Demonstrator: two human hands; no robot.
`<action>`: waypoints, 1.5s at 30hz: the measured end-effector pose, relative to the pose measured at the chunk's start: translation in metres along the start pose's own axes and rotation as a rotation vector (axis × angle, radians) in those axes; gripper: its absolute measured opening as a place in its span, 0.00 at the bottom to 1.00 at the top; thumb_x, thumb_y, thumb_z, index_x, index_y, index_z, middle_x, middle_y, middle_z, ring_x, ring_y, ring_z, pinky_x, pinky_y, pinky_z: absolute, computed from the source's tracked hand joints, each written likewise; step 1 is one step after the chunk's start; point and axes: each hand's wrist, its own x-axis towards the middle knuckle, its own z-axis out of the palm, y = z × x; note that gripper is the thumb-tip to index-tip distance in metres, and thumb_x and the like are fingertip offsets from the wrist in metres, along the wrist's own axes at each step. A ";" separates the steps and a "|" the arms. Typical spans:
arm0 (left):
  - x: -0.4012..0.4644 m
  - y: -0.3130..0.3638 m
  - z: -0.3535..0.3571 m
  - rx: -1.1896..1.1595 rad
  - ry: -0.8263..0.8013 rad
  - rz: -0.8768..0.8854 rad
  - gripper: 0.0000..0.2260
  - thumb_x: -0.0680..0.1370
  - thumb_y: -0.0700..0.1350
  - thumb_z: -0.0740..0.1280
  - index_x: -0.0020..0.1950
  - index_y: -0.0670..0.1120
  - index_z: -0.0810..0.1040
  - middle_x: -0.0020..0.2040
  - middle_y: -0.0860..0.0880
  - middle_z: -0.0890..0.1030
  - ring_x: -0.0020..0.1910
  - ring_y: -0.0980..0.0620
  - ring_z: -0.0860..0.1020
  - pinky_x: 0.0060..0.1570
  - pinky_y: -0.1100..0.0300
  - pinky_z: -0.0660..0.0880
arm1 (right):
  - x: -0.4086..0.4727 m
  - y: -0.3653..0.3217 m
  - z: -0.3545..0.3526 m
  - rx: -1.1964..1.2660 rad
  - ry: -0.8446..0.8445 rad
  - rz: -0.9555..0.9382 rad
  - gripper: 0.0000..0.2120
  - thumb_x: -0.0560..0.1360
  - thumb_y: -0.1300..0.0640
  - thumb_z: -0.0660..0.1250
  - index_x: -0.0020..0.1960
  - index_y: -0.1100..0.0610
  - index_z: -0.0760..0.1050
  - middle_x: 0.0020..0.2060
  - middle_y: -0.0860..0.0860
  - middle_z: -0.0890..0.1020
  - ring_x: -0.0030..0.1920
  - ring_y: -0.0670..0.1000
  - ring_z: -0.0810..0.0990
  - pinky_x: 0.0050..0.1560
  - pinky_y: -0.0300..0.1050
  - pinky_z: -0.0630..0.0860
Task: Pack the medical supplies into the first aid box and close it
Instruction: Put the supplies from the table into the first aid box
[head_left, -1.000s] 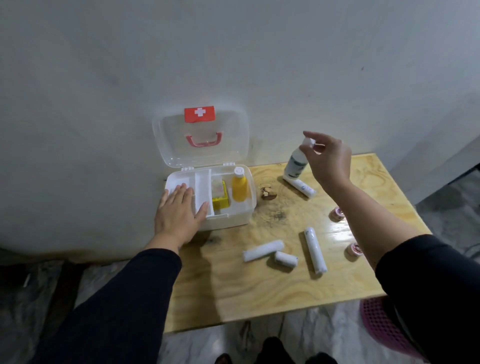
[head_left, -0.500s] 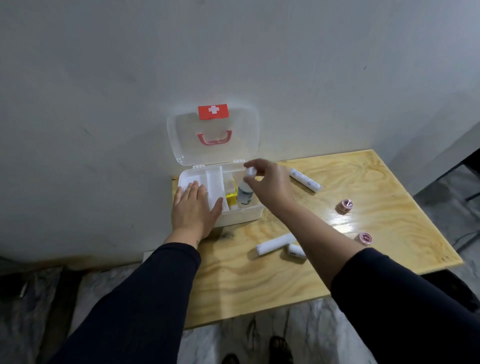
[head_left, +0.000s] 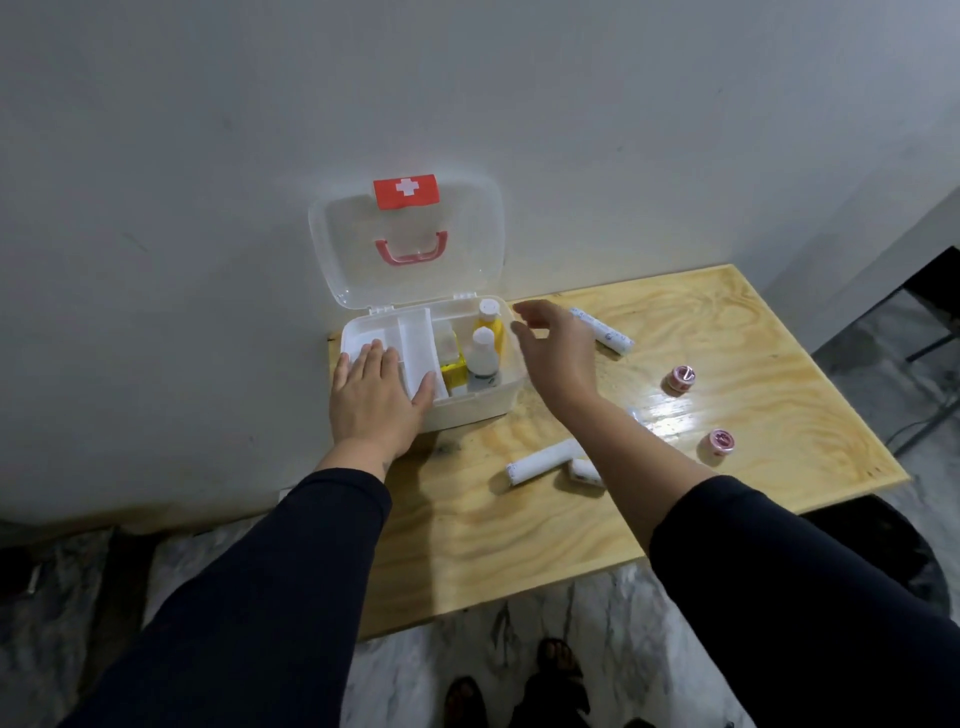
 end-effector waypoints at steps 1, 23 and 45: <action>0.000 0.000 0.000 -0.004 -0.006 -0.001 0.34 0.78 0.64 0.42 0.75 0.43 0.60 0.77 0.45 0.59 0.76 0.49 0.55 0.75 0.52 0.43 | -0.001 0.008 -0.009 -0.017 0.032 0.031 0.11 0.75 0.60 0.67 0.57 0.56 0.79 0.53 0.52 0.83 0.52 0.50 0.80 0.54 0.42 0.76; 0.000 0.001 0.003 0.022 0.019 -0.007 0.32 0.78 0.63 0.43 0.74 0.44 0.62 0.77 0.45 0.61 0.76 0.50 0.56 0.75 0.51 0.44 | -0.006 0.120 -0.037 -0.485 -0.126 0.246 0.08 0.74 0.62 0.64 0.49 0.60 0.80 0.47 0.57 0.82 0.47 0.59 0.79 0.40 0.45 0.71; 0.001 0.002 0.006 0.032 0.072 -0.049 0.37 0.74 0.63 0.40 0.73 0.43 0.66 0.75 0.46 0.65 0.74 0.50 0.62 0.74 0.53 0.48 | 0.130 0.132 -0.018 -0.619 -0.030 -0.008 0.15 0.76 0.49 0.62 0.53 0.56 0.82 0.53 0.57 0.81 0.56 0.60 0.75 0.53 0.50 0.71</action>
